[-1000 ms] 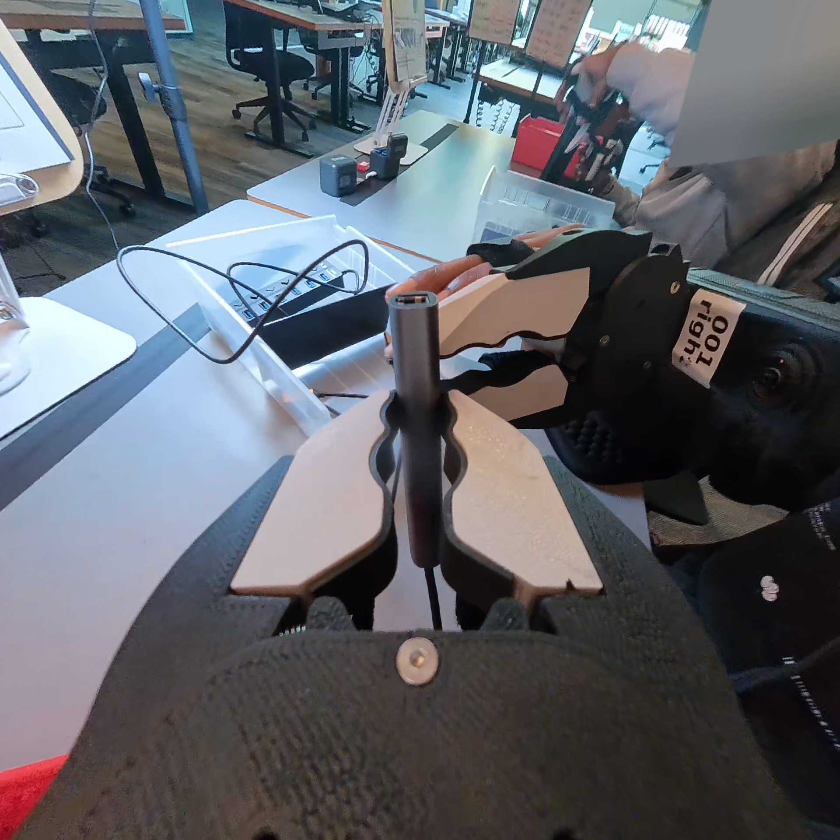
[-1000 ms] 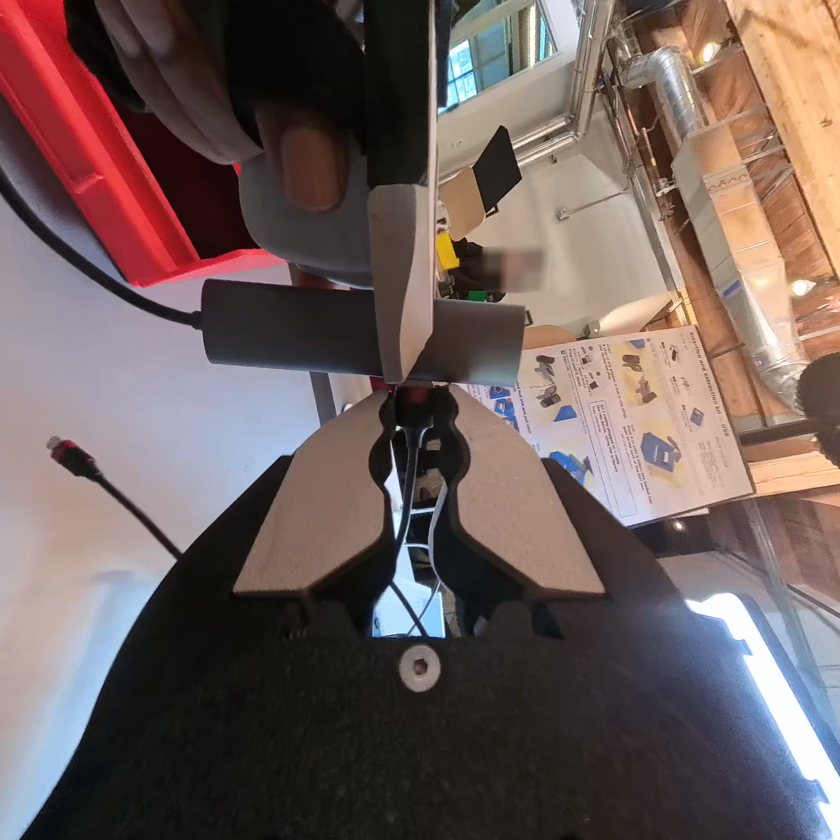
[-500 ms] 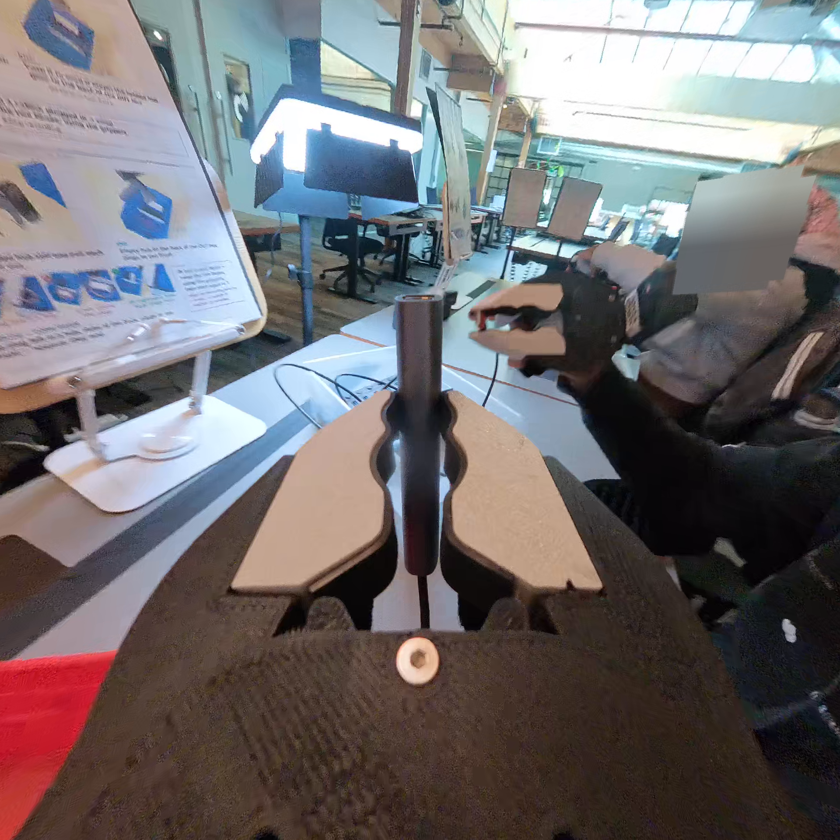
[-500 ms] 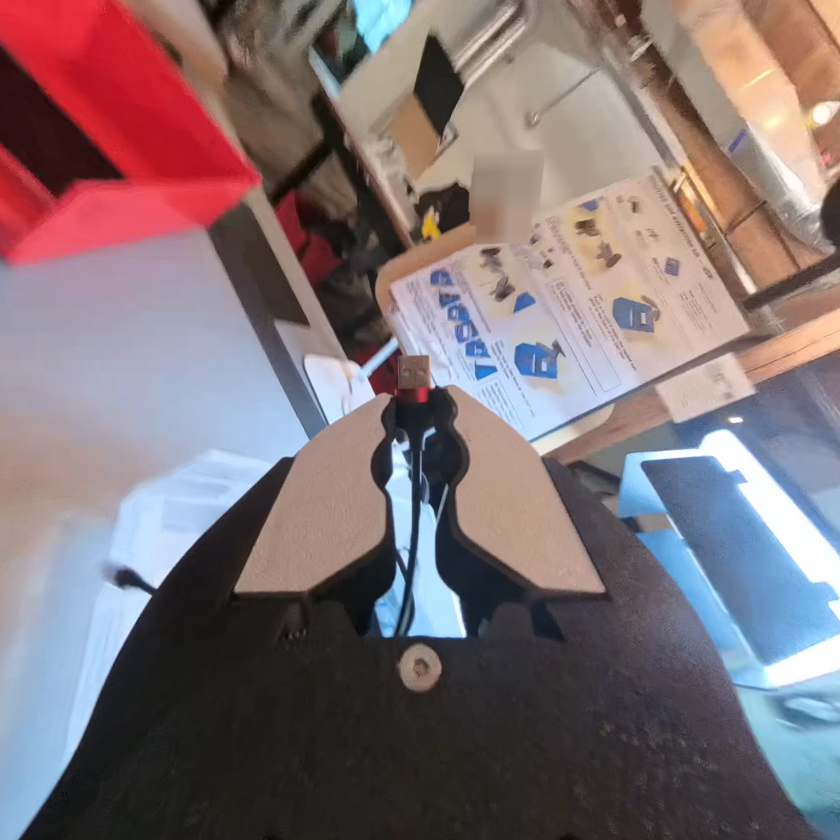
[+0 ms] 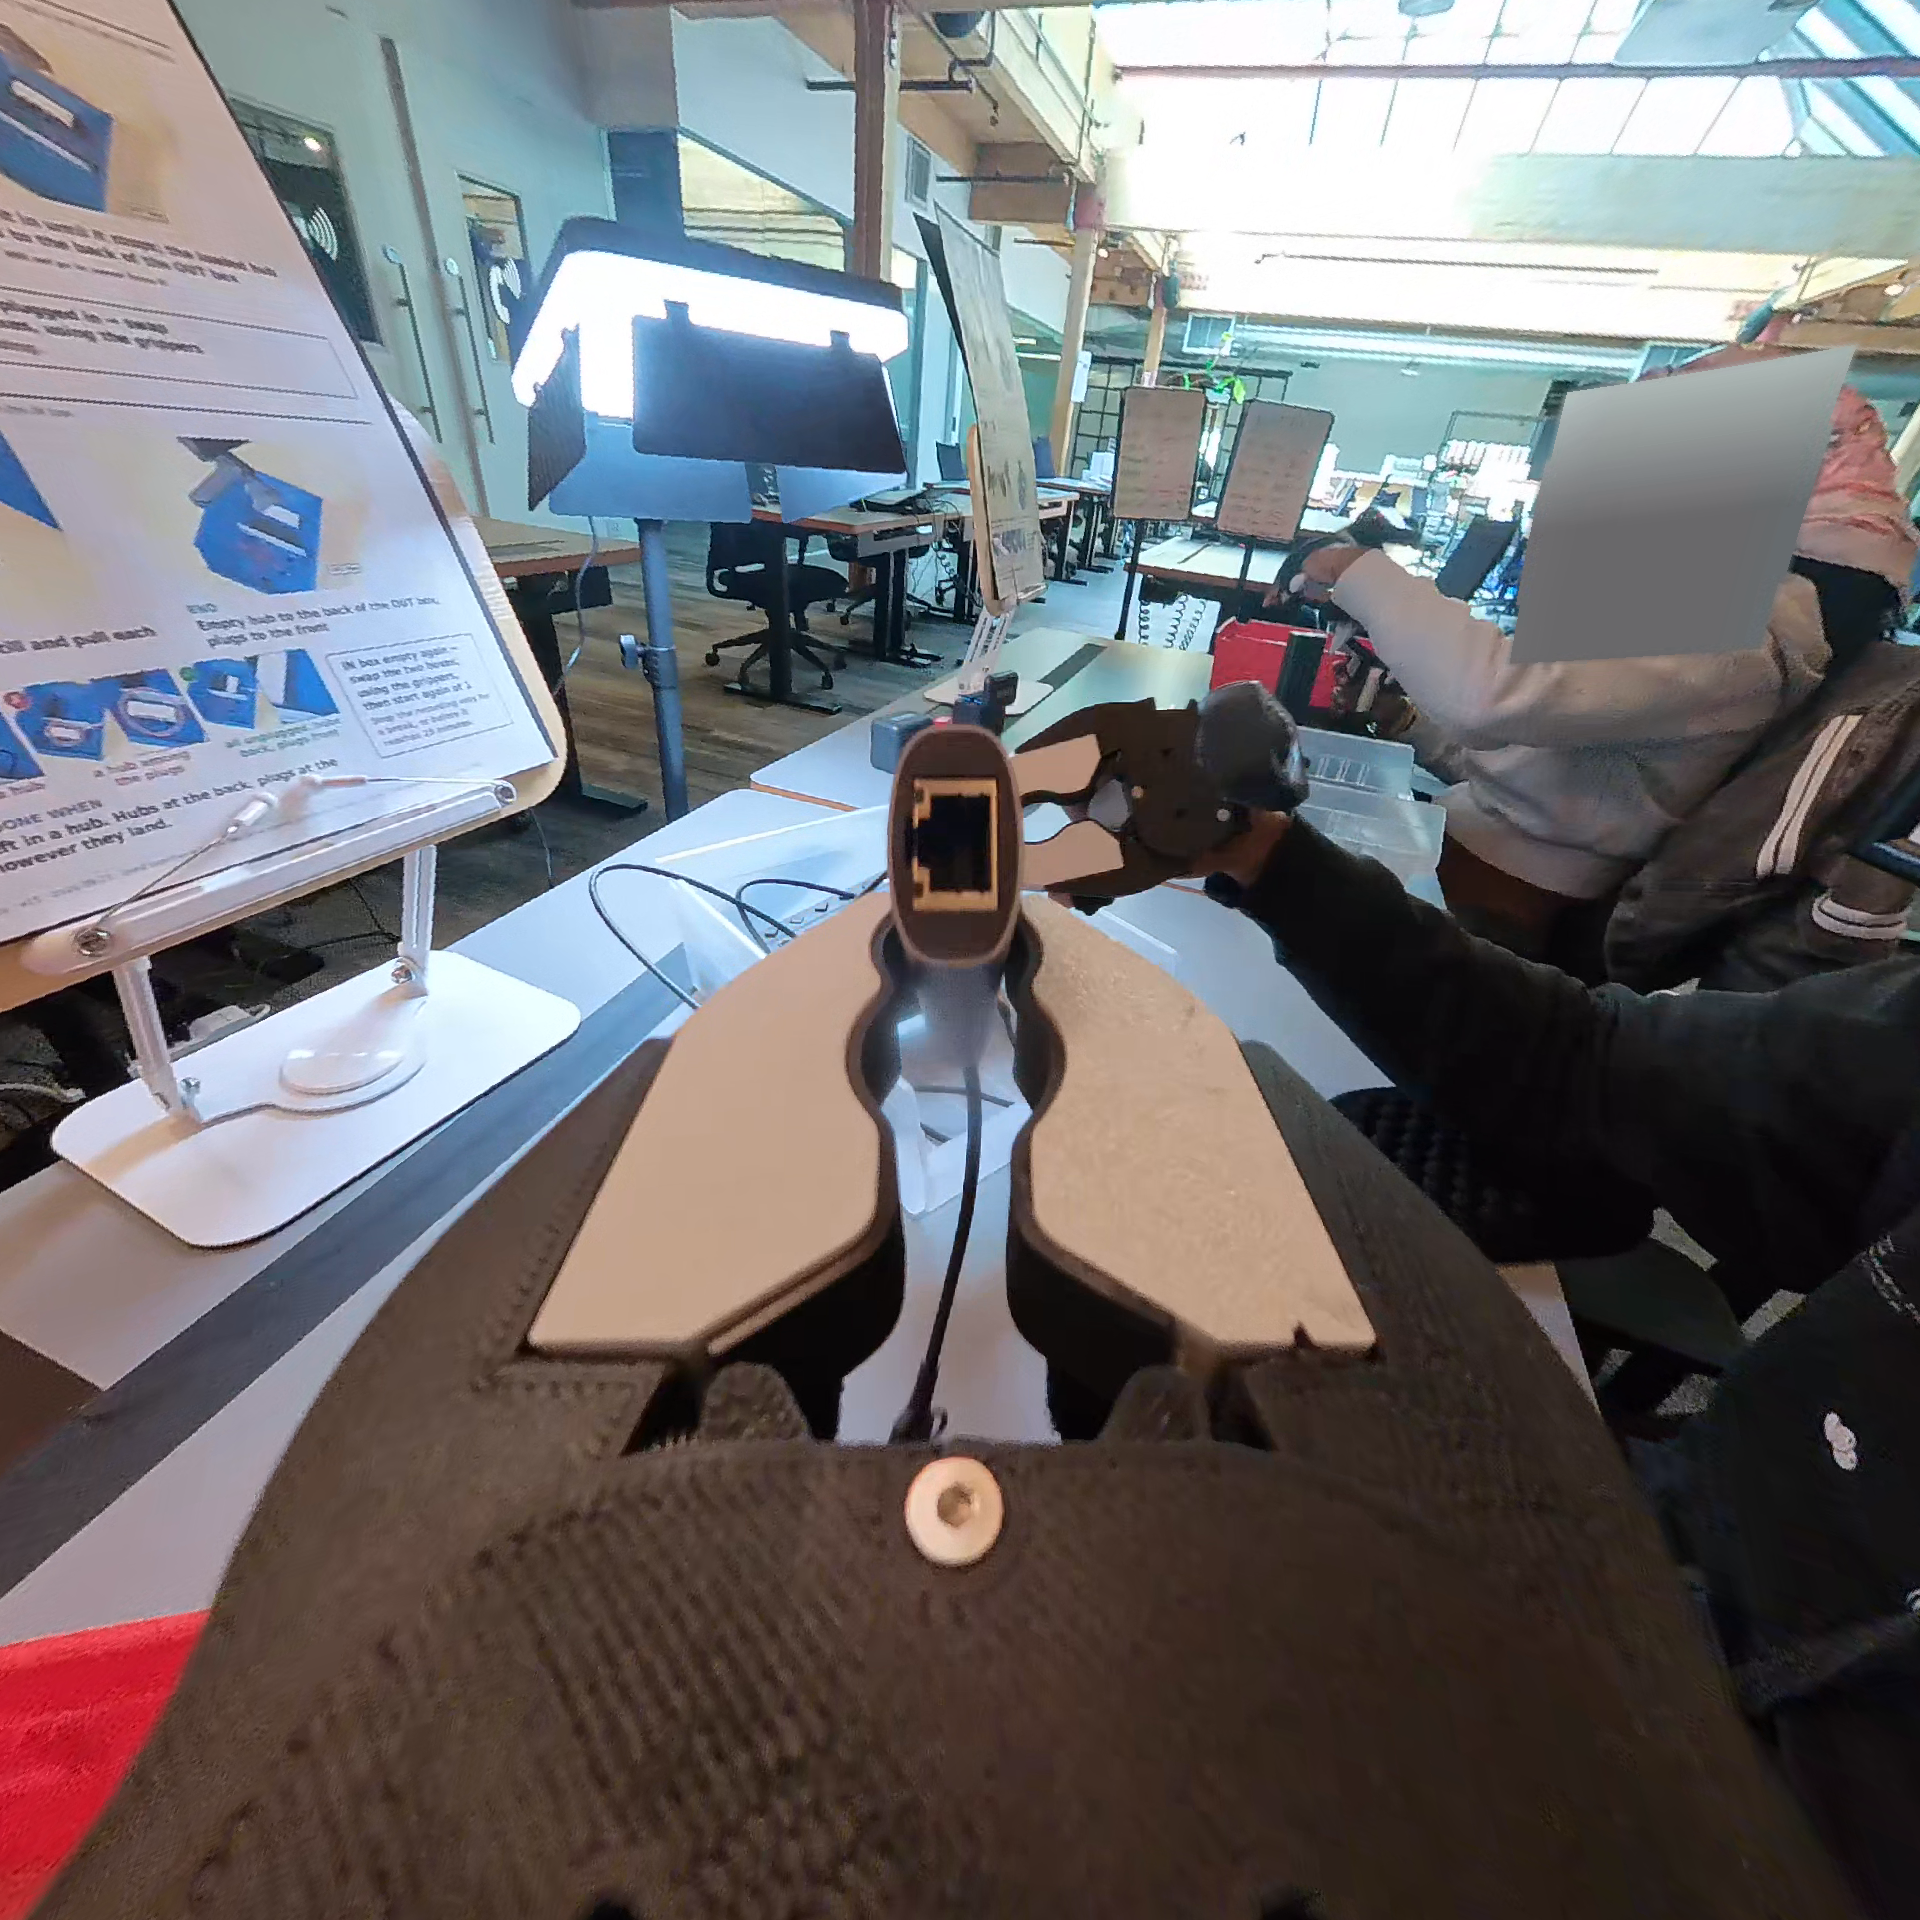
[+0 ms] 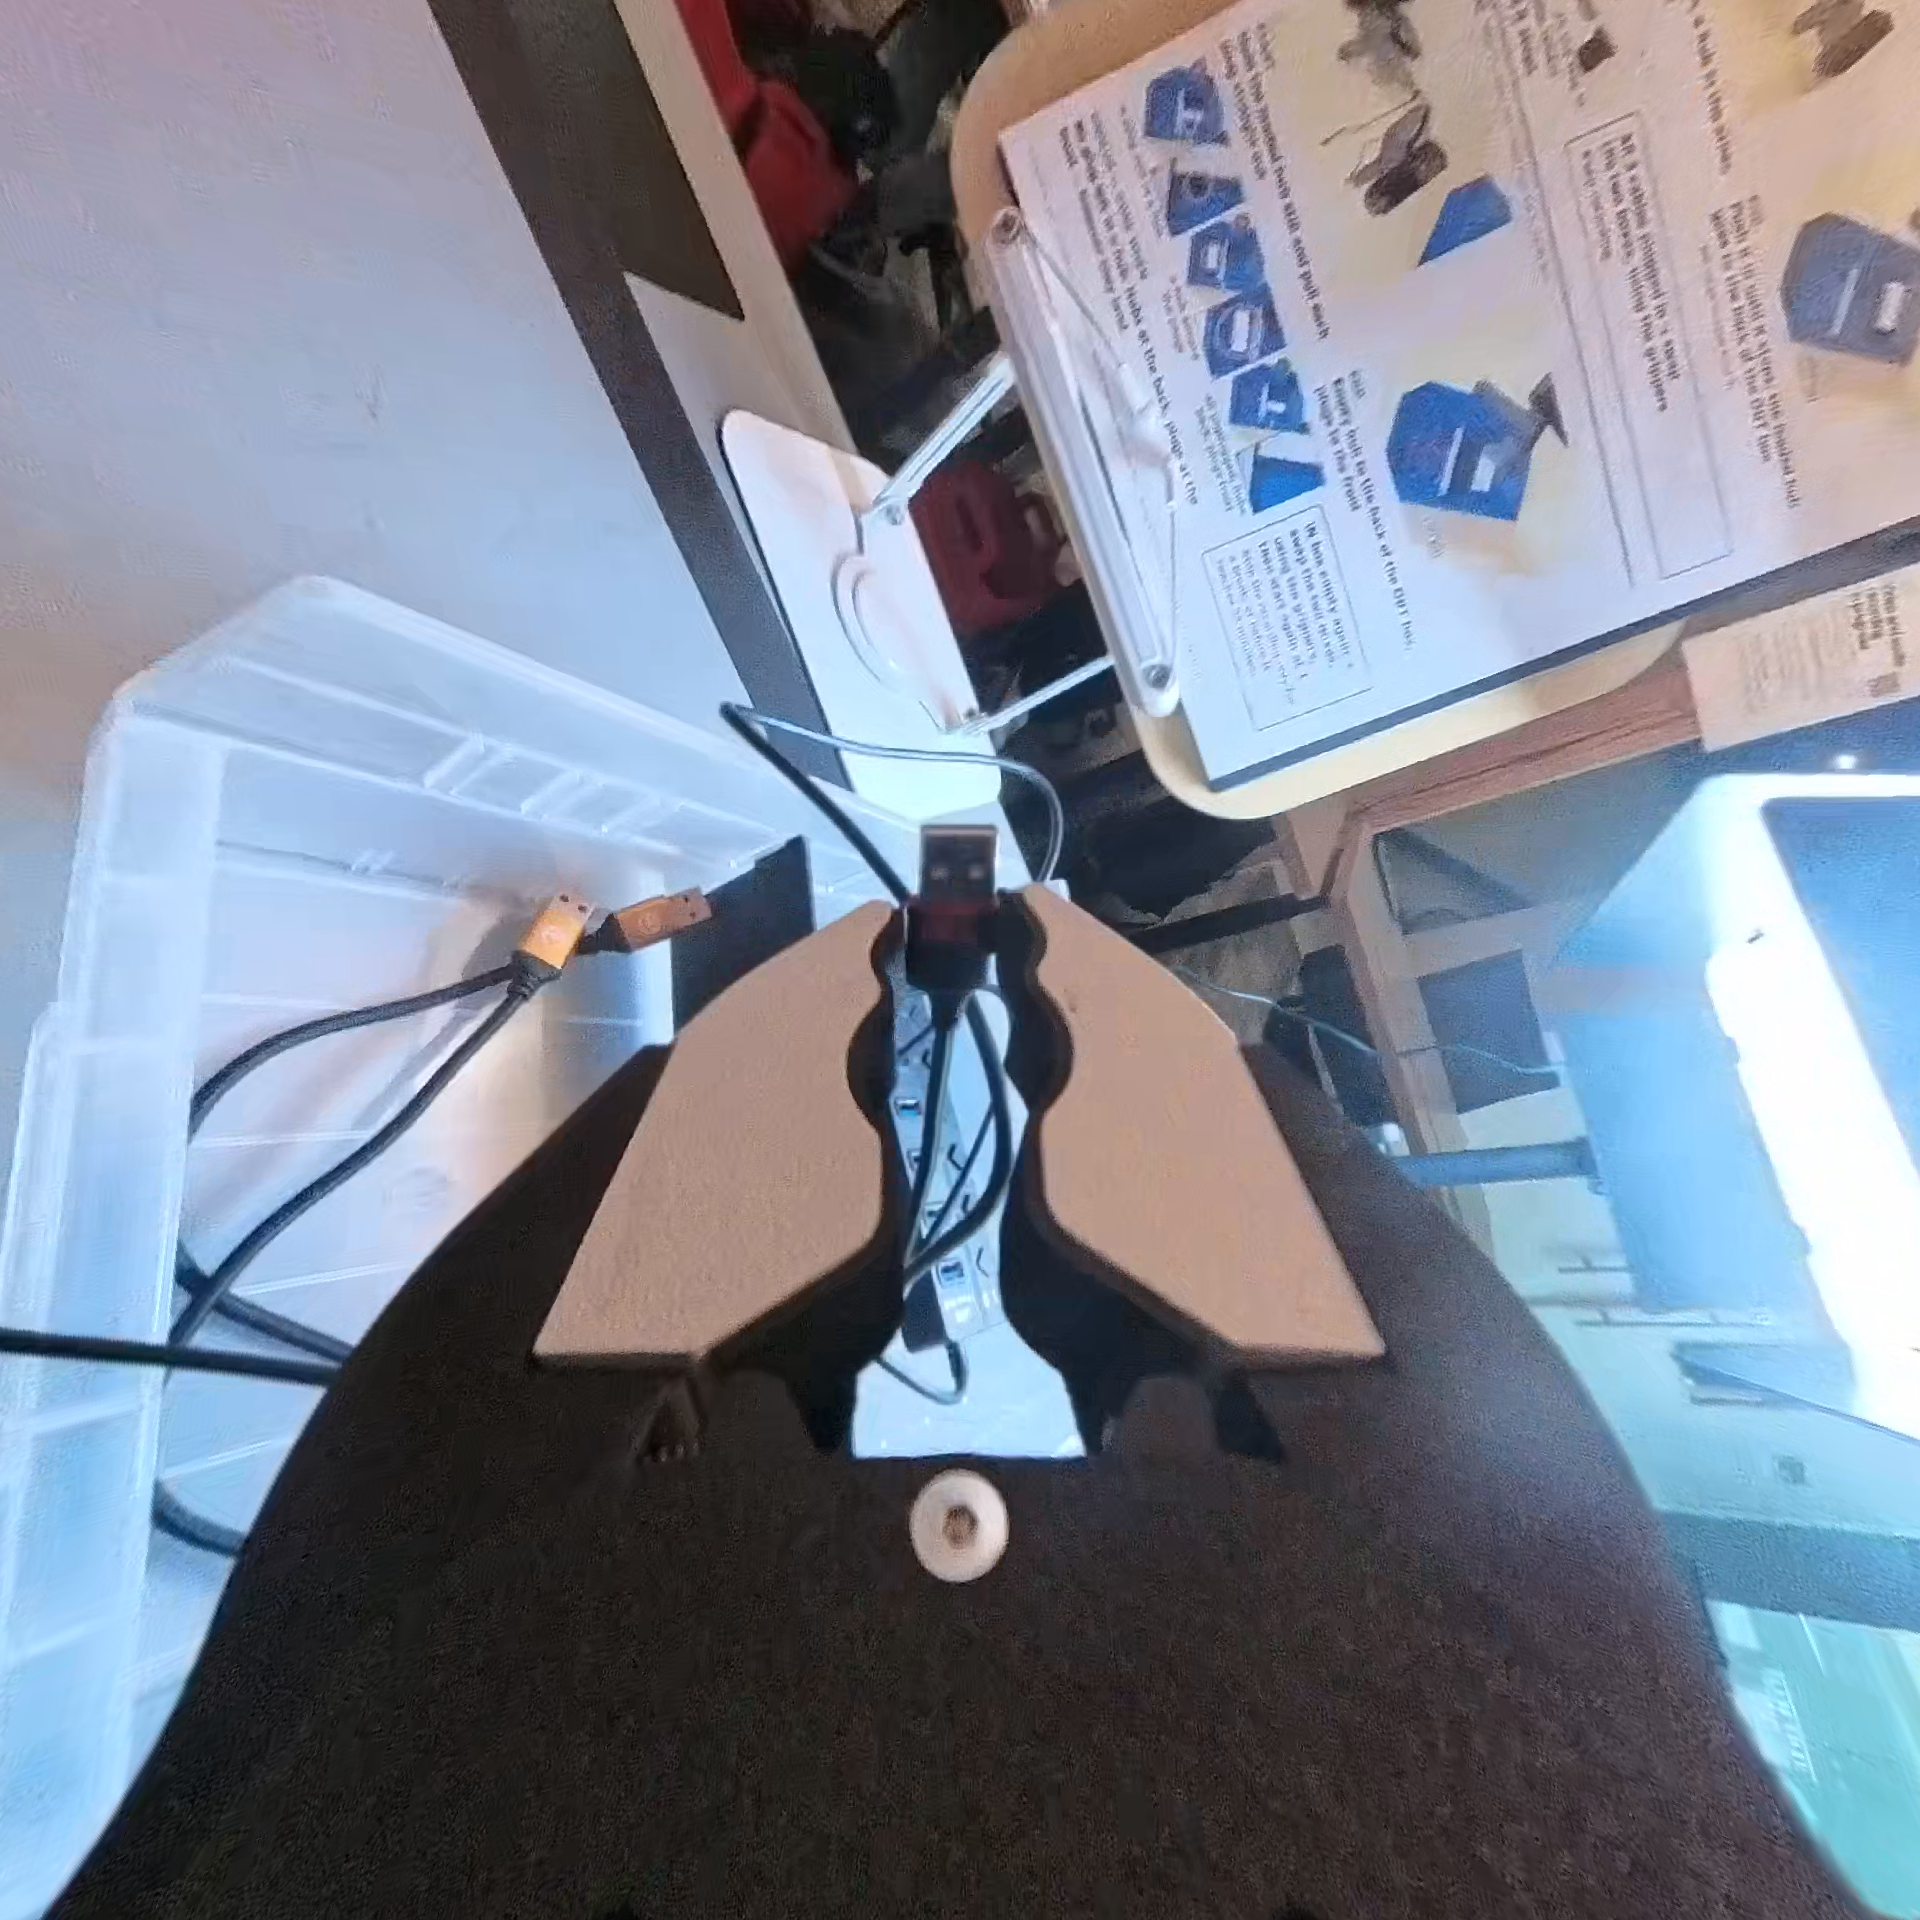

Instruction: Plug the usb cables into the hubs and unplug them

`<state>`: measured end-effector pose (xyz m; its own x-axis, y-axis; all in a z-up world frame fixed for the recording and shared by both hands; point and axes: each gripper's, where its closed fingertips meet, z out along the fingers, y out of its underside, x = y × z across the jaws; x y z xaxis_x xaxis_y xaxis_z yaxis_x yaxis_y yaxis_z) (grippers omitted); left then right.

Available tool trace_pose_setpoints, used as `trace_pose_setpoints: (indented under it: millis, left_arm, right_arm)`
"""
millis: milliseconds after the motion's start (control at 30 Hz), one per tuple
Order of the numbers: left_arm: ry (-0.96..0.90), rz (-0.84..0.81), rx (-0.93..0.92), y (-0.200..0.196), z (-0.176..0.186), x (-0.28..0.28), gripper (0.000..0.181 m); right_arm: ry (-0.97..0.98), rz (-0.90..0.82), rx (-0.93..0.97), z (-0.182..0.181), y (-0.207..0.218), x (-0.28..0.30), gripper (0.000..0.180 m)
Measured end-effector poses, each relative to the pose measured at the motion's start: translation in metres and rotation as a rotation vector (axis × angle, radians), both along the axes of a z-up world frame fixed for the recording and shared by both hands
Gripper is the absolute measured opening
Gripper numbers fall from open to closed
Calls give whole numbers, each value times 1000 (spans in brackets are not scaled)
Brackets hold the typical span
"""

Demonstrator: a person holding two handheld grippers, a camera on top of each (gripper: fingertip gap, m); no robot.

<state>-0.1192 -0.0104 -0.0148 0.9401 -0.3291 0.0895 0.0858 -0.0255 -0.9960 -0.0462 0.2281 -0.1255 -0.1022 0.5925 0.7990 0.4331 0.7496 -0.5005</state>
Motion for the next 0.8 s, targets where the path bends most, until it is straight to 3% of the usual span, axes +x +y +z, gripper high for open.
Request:
trace_pose_setpoints:
  millis: [100, 467, 633, 800]
  left_arm:
    - [19, -23, -19, 4, -5, 7, 17]
    - [40, -50, -62, 15, -19, 18, 17]
    - [21, -83, -71, 21, -25, 26, 17]
    - [38, -160, -72, 35, -35, 55, 17]
  right_arm:
    - [-28, -23, -48, -6, 6, 3, 25]
    - [119, 32, -137, 33, -6, 16, 24]
    - [197, 197, -307, 58, -50, 17, 24]
    - [122, 474, -525, 64, -129, 17, 30]
